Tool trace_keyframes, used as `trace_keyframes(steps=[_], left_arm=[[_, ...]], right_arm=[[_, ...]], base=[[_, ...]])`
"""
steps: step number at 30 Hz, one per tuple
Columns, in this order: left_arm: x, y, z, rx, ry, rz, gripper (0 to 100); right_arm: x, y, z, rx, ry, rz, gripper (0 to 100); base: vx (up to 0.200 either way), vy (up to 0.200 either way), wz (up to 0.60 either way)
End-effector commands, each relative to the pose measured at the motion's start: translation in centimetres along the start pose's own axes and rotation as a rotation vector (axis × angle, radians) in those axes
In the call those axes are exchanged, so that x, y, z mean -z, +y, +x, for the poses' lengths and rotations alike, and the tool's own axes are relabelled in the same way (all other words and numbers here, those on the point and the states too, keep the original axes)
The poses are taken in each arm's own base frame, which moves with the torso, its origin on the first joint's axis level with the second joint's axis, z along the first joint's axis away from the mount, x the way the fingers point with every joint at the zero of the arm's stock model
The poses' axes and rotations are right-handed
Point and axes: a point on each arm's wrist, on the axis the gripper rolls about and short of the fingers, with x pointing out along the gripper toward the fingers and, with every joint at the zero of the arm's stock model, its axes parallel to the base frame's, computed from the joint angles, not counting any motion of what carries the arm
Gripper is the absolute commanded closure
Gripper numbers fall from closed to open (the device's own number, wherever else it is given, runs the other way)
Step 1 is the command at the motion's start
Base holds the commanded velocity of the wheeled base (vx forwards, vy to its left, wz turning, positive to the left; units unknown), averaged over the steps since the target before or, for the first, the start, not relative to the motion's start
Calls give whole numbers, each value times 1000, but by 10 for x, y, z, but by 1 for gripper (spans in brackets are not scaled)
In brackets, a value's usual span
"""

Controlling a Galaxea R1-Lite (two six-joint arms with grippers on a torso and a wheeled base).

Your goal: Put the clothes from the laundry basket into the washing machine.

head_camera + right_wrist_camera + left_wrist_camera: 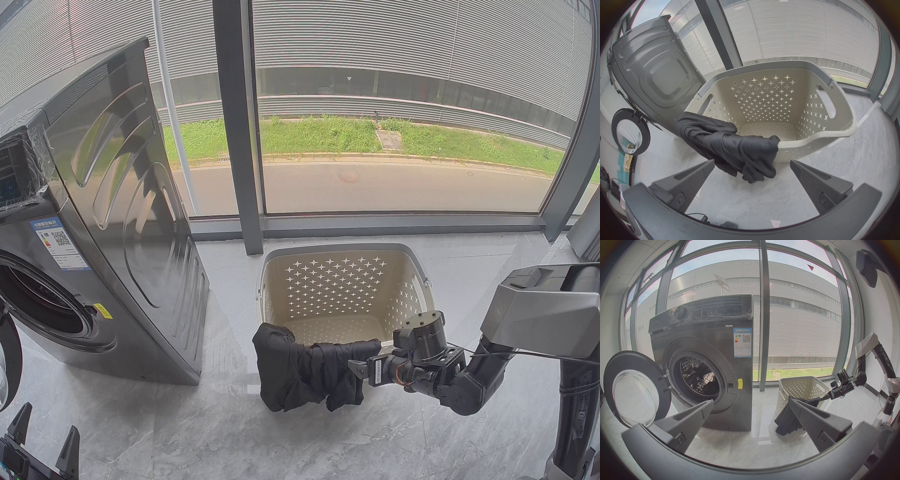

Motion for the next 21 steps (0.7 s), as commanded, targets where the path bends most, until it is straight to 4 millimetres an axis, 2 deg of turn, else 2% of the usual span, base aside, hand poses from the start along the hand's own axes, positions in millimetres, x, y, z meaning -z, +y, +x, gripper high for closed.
trace_keyframes(steps=[1, 11, 21], left_arm=[[5, 0, 0, -1, 1, -2, 0], [5, 0, 0, 0, 1, -2, 0], [5, 0, 0, -1, 1, -4, 0]], right_arm=[[4, 5, 24, -5, -4, 20, 0], [4, 8, 44, -14, -28, 31, 0], [4, 15, 52, -31, -41, 34, 0]], base=[[0, 0, 0], [0, 0, 0], [0, 0, 0]])
